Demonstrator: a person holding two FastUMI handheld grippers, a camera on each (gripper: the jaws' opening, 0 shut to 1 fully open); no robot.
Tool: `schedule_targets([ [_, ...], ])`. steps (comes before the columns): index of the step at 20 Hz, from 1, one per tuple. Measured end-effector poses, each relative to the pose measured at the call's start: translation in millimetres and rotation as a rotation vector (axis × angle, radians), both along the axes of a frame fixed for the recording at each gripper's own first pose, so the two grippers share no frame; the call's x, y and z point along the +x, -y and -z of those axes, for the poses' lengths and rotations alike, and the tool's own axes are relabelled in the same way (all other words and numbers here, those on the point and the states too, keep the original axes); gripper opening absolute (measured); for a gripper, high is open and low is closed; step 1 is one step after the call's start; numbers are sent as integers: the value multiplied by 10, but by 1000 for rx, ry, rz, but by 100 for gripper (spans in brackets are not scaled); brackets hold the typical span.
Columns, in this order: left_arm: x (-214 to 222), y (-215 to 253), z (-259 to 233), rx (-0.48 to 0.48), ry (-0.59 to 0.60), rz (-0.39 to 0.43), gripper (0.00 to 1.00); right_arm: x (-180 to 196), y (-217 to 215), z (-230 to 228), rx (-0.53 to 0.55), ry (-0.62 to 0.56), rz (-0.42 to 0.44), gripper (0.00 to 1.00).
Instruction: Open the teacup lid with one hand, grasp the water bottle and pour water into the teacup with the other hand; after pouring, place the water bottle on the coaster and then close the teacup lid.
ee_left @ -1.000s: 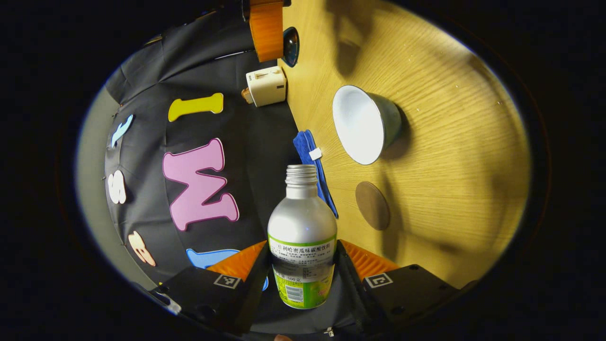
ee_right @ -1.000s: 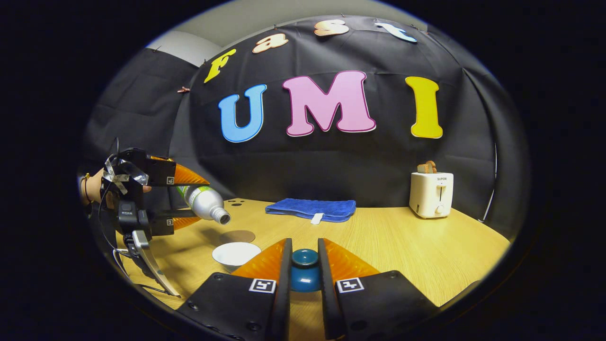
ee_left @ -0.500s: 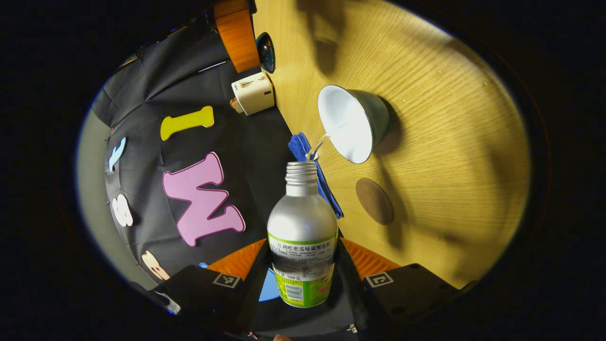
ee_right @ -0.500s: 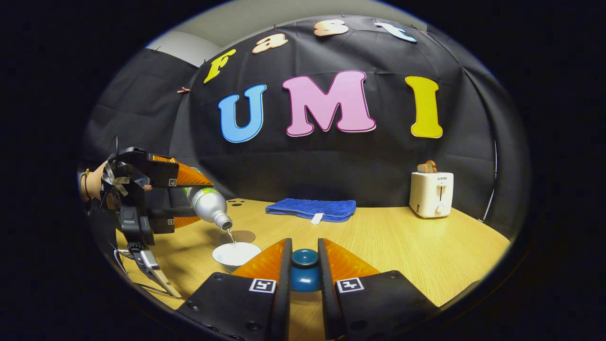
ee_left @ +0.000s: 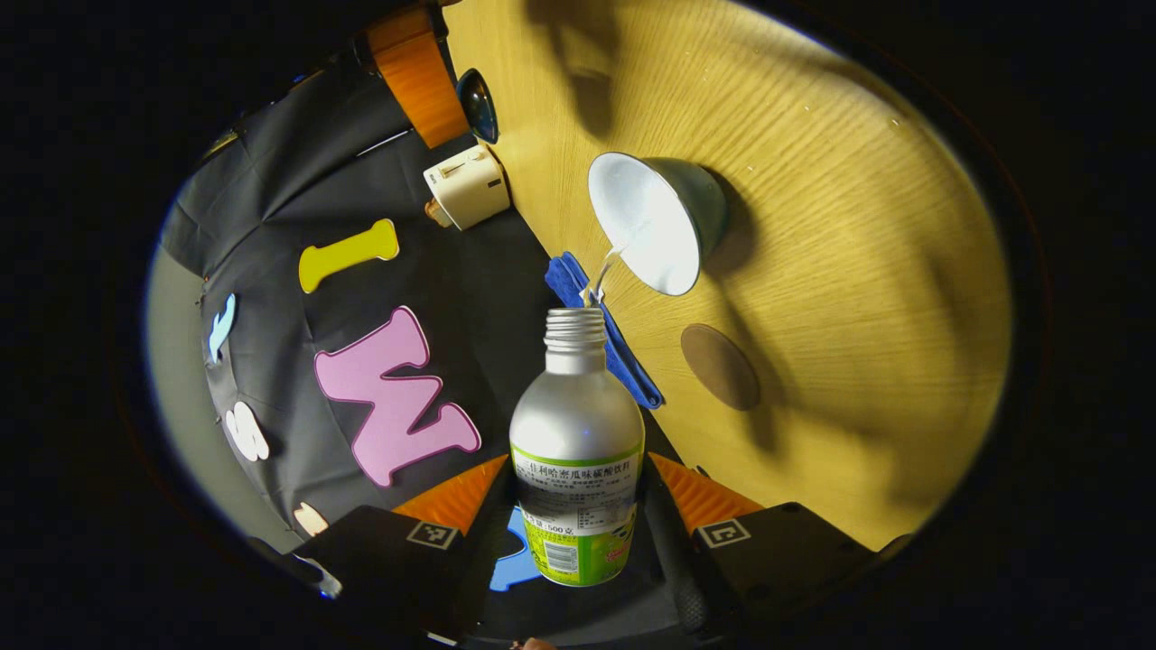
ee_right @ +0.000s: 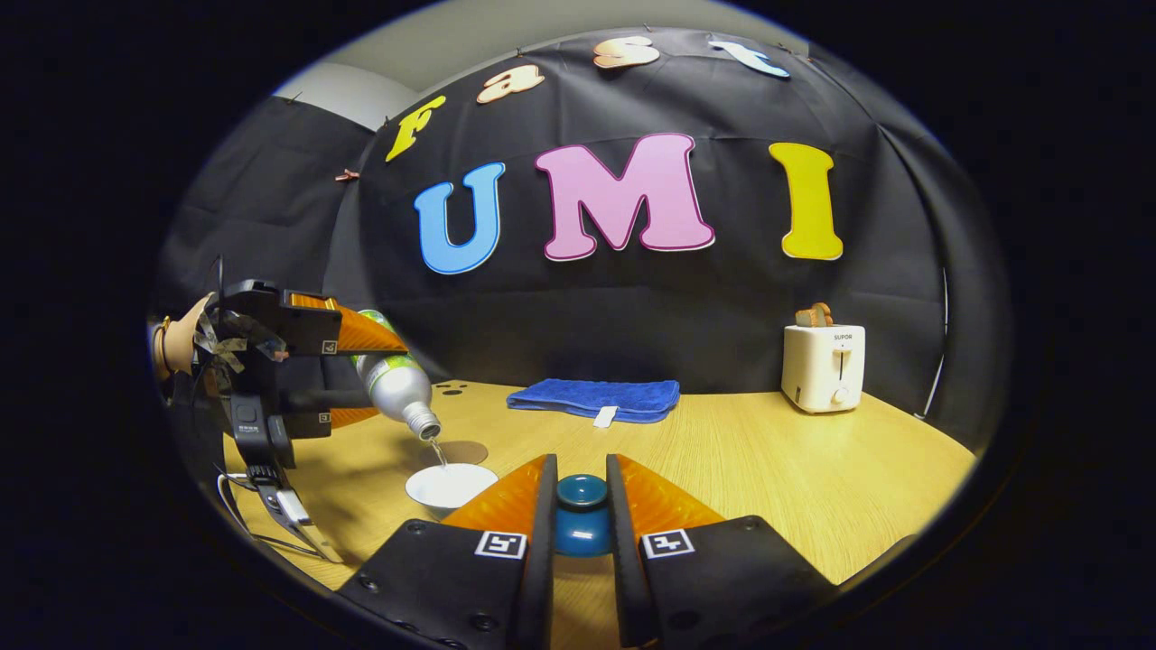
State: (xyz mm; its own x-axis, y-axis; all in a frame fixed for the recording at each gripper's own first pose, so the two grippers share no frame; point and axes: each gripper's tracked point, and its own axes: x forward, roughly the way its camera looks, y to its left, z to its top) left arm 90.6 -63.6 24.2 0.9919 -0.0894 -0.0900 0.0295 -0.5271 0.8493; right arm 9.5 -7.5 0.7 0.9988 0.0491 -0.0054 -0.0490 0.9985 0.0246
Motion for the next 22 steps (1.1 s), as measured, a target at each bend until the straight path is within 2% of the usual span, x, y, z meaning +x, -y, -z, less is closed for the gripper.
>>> schedule_targets([
  [10, 32, 23, -173, 185, 63, 40, 81, 0, -13, 1, -5, 0, -3, 32],
  [17, -142, 88, -139, 313, 121, 117, 81, -3, -8, 4, -5, 1, -3, 31],
  [22, -164, 95, -133, 350, 144, 141, 81, 2, -11, 1, -5, 1, -2, 31],
])
